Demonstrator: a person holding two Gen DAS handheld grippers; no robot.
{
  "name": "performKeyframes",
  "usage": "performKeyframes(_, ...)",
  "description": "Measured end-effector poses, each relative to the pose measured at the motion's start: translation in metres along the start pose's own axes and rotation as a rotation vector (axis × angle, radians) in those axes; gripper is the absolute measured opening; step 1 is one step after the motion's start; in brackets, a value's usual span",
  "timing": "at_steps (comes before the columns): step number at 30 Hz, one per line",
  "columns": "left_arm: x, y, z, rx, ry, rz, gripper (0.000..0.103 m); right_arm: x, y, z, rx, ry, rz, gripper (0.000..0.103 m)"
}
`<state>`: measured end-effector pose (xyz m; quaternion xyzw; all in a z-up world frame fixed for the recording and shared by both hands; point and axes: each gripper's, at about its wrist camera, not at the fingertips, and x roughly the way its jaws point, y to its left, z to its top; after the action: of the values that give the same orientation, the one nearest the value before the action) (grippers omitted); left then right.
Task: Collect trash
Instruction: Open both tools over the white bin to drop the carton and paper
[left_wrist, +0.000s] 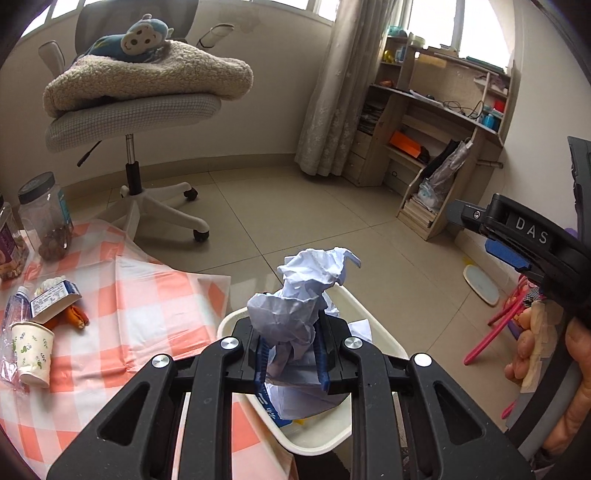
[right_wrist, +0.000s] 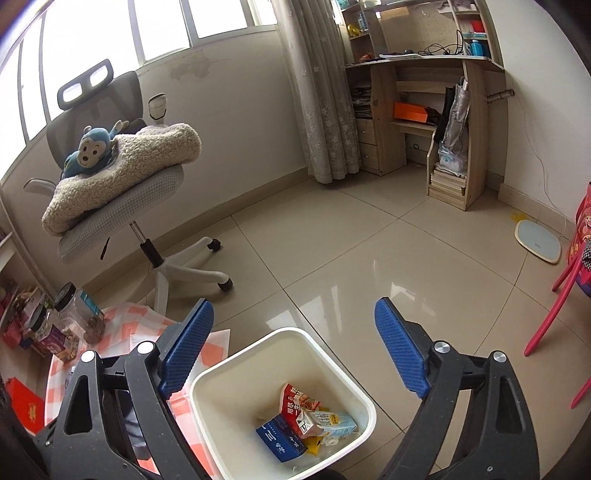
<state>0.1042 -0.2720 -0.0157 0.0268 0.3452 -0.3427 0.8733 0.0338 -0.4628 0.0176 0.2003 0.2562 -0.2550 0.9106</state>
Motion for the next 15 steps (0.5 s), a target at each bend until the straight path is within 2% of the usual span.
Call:
performKeyframes(2,0.011,-0.008,0.0,0.001,0.03,-0.019,0.022,-0.001,-0.005,0.002,0.017,-0.008,-0.007,0.086)
performKeyframes(4,0.022,-0.012,0.0,-0.01,0.066,-0.031,0.035,-0.003,-0.009,0.004,0.028,-0.016,-0.014,0.089)
performKeyframes(7,0.028,-0.013,0.0,-0.025,0.083,-0.034,0.045,-0.004,-0.012,0.006,0.034,-0.033,-0.036,0.091)
performKeyframes(9,0.025,-0.012,0.001,-0.023,0.072,-0.023,0.054,-0.005,-0.012,0.005,0.029,-0.041,-0.049,0.096)
performKeyframes(12,0.018,-0.01,0.003,-0.007,0.046,0.005,0.059,-0.006,-0.007,0.004,0.003,-0.048,-0.077,0.096)
performKeyframes(14,0.011,-0.006,0.006,-0.004,0.024,0.041,0.067,-0.006,0.0,0.001,-0.03,-0.055,-0.101,0.096)
performKeyframes(15,0.007,-0.004,0.007,-0.005,0.008,0.062,0.074,-0.007,0.004,0.0,-0.052,-0.061,-0.113,0.096)
